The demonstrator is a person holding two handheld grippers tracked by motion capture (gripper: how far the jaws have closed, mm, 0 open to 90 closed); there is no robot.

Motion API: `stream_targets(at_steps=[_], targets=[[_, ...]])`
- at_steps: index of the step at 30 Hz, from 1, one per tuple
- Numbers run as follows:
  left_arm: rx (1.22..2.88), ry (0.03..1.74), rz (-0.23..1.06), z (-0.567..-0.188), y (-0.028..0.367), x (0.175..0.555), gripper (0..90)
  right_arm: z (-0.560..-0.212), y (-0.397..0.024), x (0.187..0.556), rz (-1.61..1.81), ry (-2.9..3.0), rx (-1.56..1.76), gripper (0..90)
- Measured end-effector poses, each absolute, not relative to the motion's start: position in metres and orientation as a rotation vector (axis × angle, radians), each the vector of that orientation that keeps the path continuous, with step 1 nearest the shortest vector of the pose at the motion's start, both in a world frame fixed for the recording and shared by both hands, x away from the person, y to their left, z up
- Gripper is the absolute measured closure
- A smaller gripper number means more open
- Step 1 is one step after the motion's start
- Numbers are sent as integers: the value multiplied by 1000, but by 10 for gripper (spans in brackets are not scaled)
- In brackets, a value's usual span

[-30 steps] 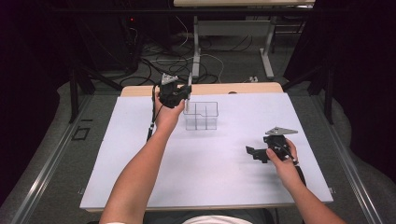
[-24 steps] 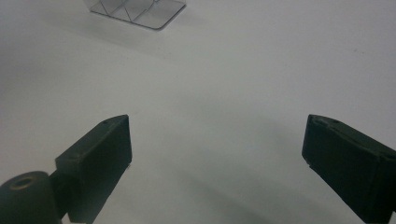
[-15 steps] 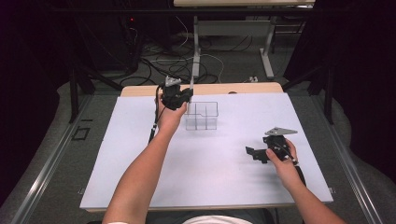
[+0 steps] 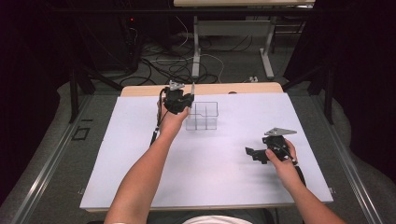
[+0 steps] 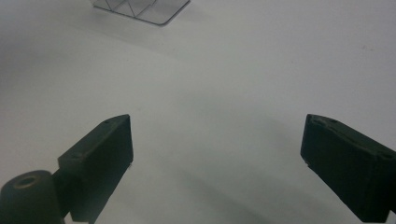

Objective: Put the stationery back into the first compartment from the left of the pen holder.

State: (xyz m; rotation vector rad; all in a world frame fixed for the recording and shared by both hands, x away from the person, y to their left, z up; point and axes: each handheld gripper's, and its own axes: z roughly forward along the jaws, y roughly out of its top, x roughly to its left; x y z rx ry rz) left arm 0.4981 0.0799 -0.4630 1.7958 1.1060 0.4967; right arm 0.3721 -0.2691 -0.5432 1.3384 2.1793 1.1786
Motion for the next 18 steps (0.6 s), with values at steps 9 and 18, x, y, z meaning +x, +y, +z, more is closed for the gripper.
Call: stream_targets(at_steps=[9,18], targets=[[1835,1115,483,-464,80,497,752,-544,-269,372,1177,2185,1332,93],[1849,1075,434,-459,87,488,581,-544,-270,372,1170,2184,1334,96]])
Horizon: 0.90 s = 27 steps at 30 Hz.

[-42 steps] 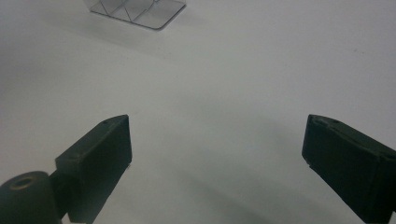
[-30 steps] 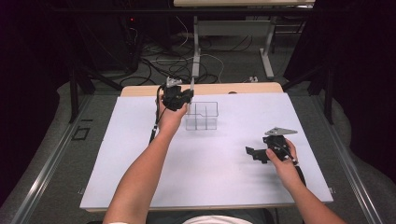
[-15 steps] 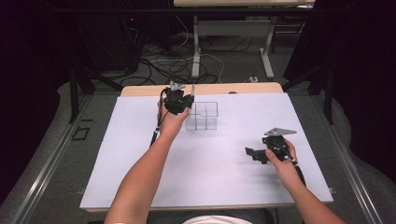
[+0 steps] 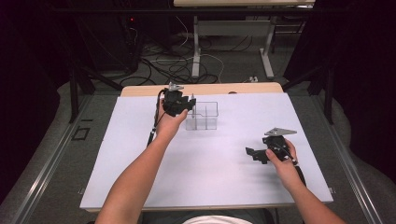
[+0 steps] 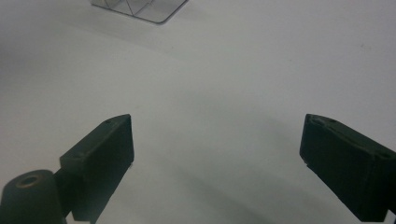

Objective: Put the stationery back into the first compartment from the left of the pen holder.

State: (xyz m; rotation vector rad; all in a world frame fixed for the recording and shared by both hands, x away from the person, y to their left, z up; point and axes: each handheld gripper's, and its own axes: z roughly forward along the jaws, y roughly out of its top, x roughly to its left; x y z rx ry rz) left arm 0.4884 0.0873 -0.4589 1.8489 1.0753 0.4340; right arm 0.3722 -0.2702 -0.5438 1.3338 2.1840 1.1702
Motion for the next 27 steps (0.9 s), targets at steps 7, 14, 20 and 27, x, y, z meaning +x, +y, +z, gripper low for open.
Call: stream_targets(at_steps=[7,14,20,27], targets=[[1861,1049,426,-462,90,477,491,-544,-269,372,1167,2183,1338,98],[1941,1004,440,-468,94,462,415,-544,-270,372,1165,2182,1338,99],[1968,967,448,-467,97,448,356,-544,-269,372,1163,2183,1339,99],[1974,940,443,-464,103,430,344,-544,-269,372,1153,2182,1340,140]])
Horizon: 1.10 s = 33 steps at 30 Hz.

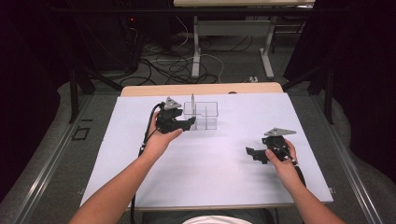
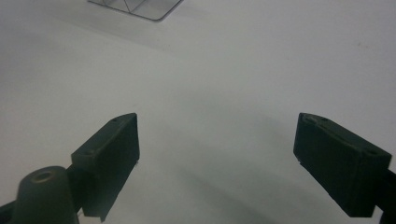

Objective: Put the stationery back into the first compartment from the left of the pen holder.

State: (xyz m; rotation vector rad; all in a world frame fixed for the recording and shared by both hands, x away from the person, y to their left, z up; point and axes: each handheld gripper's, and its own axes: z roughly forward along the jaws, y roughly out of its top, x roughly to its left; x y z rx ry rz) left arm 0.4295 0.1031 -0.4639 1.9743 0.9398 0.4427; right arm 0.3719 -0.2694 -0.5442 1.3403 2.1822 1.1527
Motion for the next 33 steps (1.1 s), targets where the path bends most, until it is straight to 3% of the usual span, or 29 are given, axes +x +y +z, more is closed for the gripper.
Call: stream_targets(at_steps=[6,25,33], targets=[[1945,982,386,-467,117,417,310,-544,-269,372,1153,2182,1338,141],[1816,1167,391,-490,201,378,2,-544,-270,372,1150,2176,1328,140],[1794,1244,411,-505,229,372,3,-544,-271,372,1151,2174,1334,141]])
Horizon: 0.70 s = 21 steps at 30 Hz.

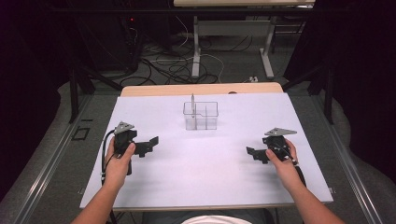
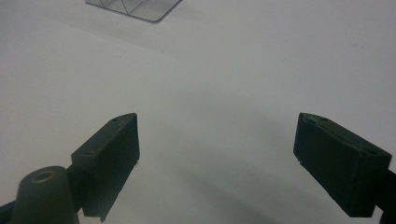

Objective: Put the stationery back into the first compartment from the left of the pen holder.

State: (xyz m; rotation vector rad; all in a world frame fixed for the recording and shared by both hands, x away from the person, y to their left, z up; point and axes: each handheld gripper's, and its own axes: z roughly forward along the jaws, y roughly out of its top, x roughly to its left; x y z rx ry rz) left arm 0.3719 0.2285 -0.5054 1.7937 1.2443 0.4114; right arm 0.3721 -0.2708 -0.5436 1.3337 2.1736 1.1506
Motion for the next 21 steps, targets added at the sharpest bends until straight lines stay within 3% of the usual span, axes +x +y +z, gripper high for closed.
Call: stream_targets(at_steps=[21], targets=[[1826,1318,459,-533,259,370,5,-544,-272,373,1144,2182,1332,140]])
